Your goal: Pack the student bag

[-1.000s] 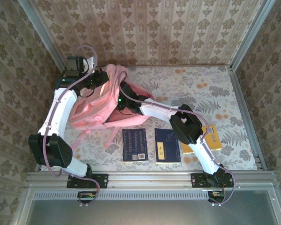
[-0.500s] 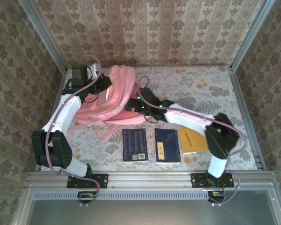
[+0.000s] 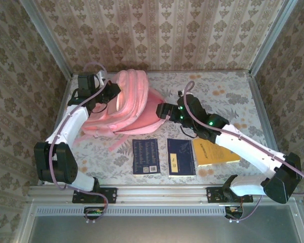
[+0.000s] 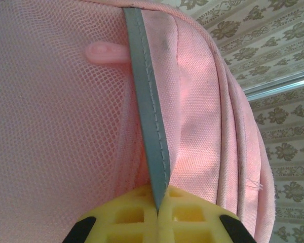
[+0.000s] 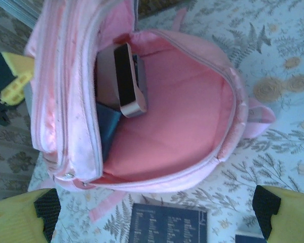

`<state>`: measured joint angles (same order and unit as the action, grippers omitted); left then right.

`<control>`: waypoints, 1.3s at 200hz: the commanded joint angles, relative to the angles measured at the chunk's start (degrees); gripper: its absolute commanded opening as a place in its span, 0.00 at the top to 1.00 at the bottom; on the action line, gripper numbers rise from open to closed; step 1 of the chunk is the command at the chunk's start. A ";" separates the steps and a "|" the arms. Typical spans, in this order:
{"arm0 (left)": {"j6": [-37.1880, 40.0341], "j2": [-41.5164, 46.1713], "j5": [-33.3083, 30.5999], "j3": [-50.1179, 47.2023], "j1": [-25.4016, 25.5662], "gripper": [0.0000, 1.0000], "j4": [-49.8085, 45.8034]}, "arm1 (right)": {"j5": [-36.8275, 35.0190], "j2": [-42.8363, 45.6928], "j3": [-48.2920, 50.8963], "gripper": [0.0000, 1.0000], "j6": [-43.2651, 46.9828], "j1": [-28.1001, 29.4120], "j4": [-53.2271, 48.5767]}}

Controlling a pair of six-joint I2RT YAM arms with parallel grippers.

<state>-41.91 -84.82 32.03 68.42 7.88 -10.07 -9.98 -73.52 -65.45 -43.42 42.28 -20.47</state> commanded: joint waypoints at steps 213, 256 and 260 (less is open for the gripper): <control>-9.20 -3.80 5.50 -7.88 -3.90 1.00 10.58 | 4.72 15.70 28.12 0.03 -28.93 -24.75 -27.74; -5.45 -5.70 3.41 -5.40 -1.64 0.87 5.67 | 0.79 28.21 38.88 0.01 -41.47 -26.26 -26.57; -5.26 -5.86 3.24 -5.21 -1.44 0.84 5.27 | 1.10 28.94 39.76 0.00 -41.56 -27.01 -25.81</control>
<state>-49.95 -90.02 38.57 60.55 5.91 -1.10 -7.29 -50.09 -30.15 -75.72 17.41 -46.52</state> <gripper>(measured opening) 0.082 0.982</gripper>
